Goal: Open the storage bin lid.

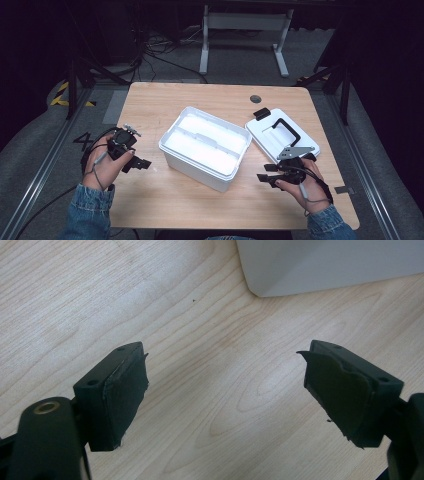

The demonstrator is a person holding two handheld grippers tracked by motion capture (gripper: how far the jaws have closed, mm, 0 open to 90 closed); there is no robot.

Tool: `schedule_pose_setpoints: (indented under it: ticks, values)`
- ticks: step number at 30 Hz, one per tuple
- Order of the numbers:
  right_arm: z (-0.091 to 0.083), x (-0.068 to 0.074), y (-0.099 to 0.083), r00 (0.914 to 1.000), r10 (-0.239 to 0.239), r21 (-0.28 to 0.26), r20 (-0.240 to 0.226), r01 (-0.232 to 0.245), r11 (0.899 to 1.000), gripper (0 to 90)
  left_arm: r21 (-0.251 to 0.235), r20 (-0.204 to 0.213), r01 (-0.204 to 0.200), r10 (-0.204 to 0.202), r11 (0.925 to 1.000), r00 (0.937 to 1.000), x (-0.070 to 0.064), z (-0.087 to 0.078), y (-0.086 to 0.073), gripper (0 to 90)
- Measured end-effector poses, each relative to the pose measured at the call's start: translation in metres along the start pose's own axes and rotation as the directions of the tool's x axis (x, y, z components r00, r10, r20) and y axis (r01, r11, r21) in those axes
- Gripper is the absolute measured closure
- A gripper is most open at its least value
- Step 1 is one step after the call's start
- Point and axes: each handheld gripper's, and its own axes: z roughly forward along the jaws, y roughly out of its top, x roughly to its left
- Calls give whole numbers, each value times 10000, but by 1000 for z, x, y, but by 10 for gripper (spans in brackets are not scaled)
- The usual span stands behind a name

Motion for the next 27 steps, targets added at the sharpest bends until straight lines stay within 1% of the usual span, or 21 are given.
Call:
schedule_pose_setpoints:
  ticks: [3,6,10,18,20,22,27]
  values:
    - [6,0,-3,10000,-12,64,-4,12,10000,497,9,106,106,-106,9999,9999,-1,1,0,185]
    - [10,0,-5,10000,-13,86,-18,13,10000,491,58,156,63,-64,10000,9999,-1,2,0,185]
    - [17,1,-9,9999,-113,151,93,112,9998,476,60,160,41,-42,10000,9999,-1,2,0,185]
    - [28,3,-16,9993,-321,-27,194,321,9995,463,96,161,20,-21,10000,9999,-1,2,1,185]
    - [30,4,-18,9988,-433,-116,248,436,9990,463,106,157,5,-6,9999,9999,-1,2,1,185]
    - [32,6,-19,9988,-437,-243,229,443,9987,463,97,162,14,-16,10000,9999,-1,2,1,185]
    - [38,9,-22,9981,-569,-210,225,574,9981,462,121,172,71,-74,9999,9998,-2,2,1,184]
